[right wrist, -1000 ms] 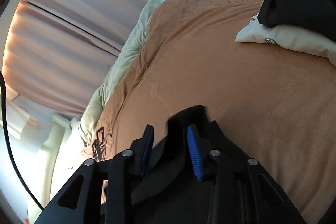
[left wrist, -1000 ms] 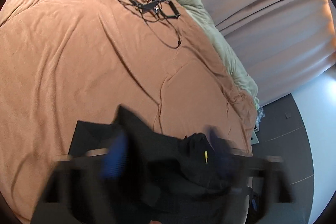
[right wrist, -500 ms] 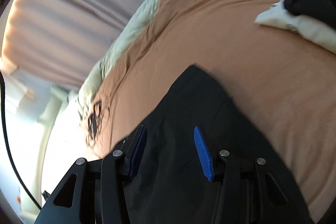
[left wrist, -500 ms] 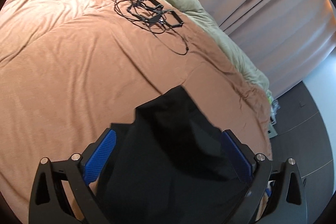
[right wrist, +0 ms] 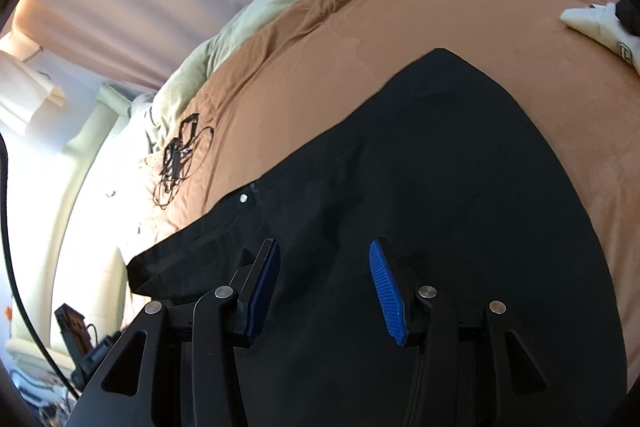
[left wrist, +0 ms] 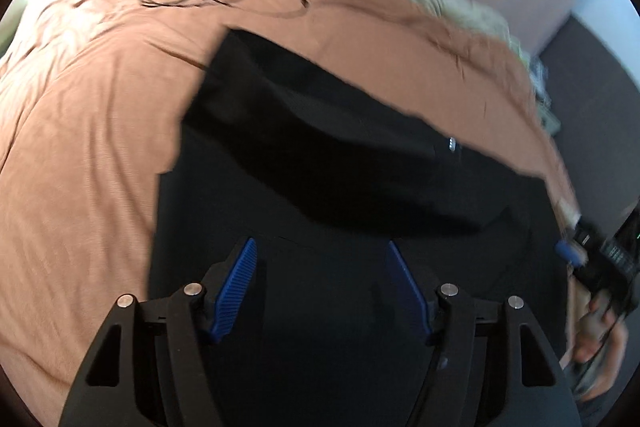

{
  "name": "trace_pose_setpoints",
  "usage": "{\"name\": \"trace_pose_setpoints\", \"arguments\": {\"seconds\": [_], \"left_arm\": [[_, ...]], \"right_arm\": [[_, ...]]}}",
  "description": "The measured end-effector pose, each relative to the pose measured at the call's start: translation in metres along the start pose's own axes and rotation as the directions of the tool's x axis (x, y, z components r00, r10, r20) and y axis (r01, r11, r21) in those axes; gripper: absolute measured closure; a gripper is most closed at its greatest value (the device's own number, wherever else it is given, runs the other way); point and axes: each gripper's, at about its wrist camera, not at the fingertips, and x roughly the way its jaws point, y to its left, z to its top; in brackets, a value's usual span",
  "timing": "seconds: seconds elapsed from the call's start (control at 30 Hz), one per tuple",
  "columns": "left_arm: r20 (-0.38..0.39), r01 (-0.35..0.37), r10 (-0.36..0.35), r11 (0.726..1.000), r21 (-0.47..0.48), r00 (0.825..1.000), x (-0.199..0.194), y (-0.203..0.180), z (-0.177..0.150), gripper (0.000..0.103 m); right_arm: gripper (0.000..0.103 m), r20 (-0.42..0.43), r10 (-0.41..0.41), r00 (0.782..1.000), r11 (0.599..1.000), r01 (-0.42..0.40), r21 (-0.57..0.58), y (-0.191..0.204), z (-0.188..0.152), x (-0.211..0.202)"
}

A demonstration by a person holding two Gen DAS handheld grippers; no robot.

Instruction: Fold large clothes

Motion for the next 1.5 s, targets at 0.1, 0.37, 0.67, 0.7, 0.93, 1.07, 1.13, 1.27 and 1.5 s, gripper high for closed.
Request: {"name": "trace_pose_setpoints", "arguments": {"seconds": [0.1, 0.37, 0.67, 0.7, 0.93, 1.07, 1.13, 1.27, 1.5], "left_arm": [[-0.065, -0.036, 0.039, 0.998, 0.051, 0.997, 0.028, -0.016, 0.005, 0.036], [-0.085, -0.156, 0.172, 0.973, 0.172, 0.981, 0.084, -0.056, 0.040, 0.036], [-0.048, -0.196, 0.208, 0.964, 0.178, 0.977, 0.116, -0.075, 0.080, 0.036], [-0.034, -0.186, 0.194, 0.968, 0.168, 0.980, 0.112, -0.075, 0.082, 0.036], [0.030, -0.148, 0.145, 0.979, 0.143, 0.989, 0.064, -0.066, 0.077, 0.036], [0.052, -0.142, 0.137, 0.985, 0.100, 0.989, 0.030, -0.039, 0.066, 0.036], [0.055, -0.133, 0.130, 0.989, 0.063, 0.990, 0.016, -0.021, 0.055, 0.036], [0.064, -0.108, 0.109, 0.994, -0.031, 0.992, -0.014, 0.016, 0.024, 0.036], [0.102, -0.042, 0.056, 0.990, -0.132, 0.993, -0.058, 0.062, -0.032, 0.036]], "right_arm": [[0.055, 0.015, -0.012, 1.000, 1.000, 0.011, 0.026, -0.010, 0.004, -0.006], [0.055, 0.034, -0.002, 0.999, 0.996, -0.001, 0.086, -0.028, 0.011, -0.016], [0.055, 0.053, 0.021, 0.998, 0.997, -0.025, 0.077, -0.028, 0.018, -0.027], [0.055, 0.045, 0.018, 0.999, 0.997, -0.021, 0.070, -0.027, 0.018, -0.026], [0.055, -0.039, 0.023, 0.999, 0.998, -0.026, -0.061, 0.003, 0.007, -0.009], [0.055, -0.089, 0.016, 0.996, 0.986, -0.031, -0.167, 0.029, -0.010, 0.002], [0.055, -0.115, 0.008, 0.993, 0.976, -0.033, -0.214, 0.041, -0.021, 0.008], [0.055, -0.136, -0.039, 0.990, 0.959, -0.001, -0.282, 0.054, -0.039, 0.011], [0.055, -0.101, -0.052, 0.994, 0.957, 0.021, -0.291, 0.065, -0.066, -0.019]]}}
